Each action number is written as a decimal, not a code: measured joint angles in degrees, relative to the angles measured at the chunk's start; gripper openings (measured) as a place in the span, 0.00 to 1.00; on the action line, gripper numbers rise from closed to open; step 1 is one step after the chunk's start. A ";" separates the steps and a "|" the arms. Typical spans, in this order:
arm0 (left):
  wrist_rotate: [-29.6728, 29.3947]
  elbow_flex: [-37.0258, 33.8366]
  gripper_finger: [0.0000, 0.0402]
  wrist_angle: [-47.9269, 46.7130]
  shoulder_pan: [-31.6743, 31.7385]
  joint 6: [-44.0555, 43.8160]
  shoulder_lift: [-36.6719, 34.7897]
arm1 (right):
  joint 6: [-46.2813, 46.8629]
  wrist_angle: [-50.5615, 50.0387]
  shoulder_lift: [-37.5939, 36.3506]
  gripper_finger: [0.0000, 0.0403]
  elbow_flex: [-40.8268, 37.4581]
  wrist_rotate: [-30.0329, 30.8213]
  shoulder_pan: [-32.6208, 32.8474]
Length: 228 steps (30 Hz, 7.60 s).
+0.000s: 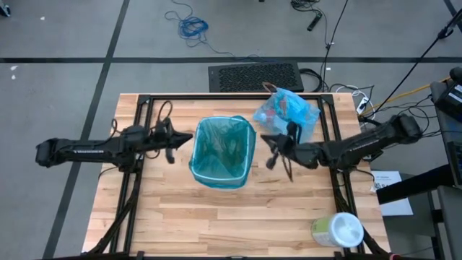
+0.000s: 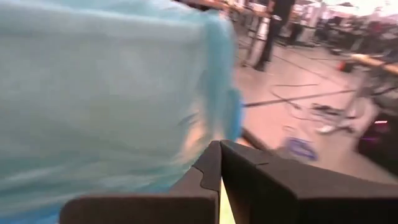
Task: Place trash/remove bag and relplace
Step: Insert a blue trash bag into the trash bin
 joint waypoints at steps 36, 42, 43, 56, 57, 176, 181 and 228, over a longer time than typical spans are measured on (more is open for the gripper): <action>-10.52 -11.09 0.00 41.14 -13.18 -6.26 29.99 | 5.96 40.17 29.22 0.00 -3.38 -3.03 4.00; -12.12 -11.05 0.00 42.48 -14.04 -7.18 33.97 | 7.77 35.61 29.22 0.00 -3.38 -3.19 4.00; -12.51 -11.05 0.00 42.46 -14.18 -7.39 34.44 | 8.14 34.47 29.22 0.00 -3.38 -3.21 4.00; -13.54 -11.03 0.00 42.95 -14.57 -5.07 34.94 | 3.16 30.52 23.45 0.00 -3.38 -1.53 8.76; -13.54 -11.03 0.00 42.93 -14.57 -4.54 34.86 | 2.70 29.85 22.26 0.00 -3.38 -1.41 9.40; -22.24 -11.16 0.00 32.42 -29.95 7.01 29.35 | -0.53 25.13 18.21 0.00 -3.36 -1.62 12.43; -22.59 -11.18 0.00 24.22 -31.72 4.93 21.84 | -0.55 25.15 18.21 0.00 -3.36 -1.62 13.04; -50.46 11.09 0.00 -18.16 -35.25 24.32 -10.83 | 21.01 -84.04 53.53 0.00 98.12 -36.70 -10.57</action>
